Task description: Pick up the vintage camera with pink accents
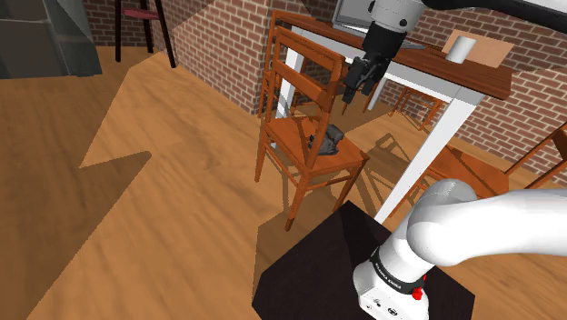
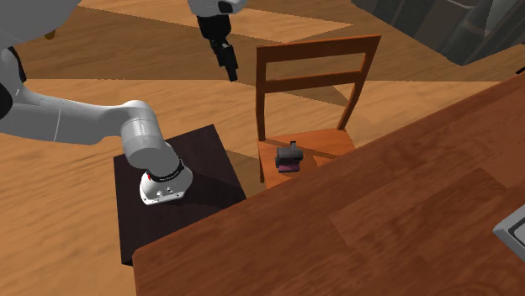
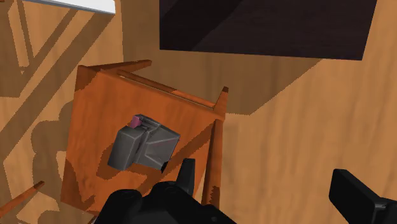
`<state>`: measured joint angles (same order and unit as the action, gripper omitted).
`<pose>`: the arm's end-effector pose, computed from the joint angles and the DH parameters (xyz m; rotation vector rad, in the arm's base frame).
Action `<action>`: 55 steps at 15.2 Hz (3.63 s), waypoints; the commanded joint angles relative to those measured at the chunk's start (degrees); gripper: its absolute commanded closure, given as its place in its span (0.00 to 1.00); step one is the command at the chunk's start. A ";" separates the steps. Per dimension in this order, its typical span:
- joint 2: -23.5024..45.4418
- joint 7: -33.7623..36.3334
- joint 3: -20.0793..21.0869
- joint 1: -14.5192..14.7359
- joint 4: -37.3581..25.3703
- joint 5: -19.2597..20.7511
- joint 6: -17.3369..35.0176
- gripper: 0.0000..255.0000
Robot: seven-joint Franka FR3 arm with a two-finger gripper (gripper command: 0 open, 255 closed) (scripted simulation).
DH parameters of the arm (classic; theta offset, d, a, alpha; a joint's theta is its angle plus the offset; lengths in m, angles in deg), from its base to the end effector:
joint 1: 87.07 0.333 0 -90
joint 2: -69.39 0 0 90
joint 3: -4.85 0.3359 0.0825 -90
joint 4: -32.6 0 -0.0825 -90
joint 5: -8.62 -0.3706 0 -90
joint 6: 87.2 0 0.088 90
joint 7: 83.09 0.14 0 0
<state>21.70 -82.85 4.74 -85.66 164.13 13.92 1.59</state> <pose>0.2667 -0.0073 0.6106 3.0489 0.0200 0.1337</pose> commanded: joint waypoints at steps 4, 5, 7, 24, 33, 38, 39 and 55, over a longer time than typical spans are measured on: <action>3.02 -0.65 -3.36 -1.46 1.27 0.28 3.99 0.00; 4.14 -0.89 -4.48 -1.92 1.59 0.32 5.31 0.00; 6.54 -1.43 -6.71 -2.81 2.08 0.30 7.93 0.00; 35.10 -11.39 -23.40 -9.11 -1.95 -9.84 26.97 0.00; 38.95 -13.73 -24.39 -9.08 1.16 -12.05 33.21 0.00; 38.99 -13.86 -24.47 -9.14 1.13 -12.04 33.21 1.00; 39.00 -13.86 -24.47 -9.14 1.12 -12.05 33.21 1.00; 35.36 -11.27 -23.66 -9.30 -4.15 -10.13 24.78 1.00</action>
<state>57.32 -94.30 -18.96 -94.94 160.75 3.65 27.36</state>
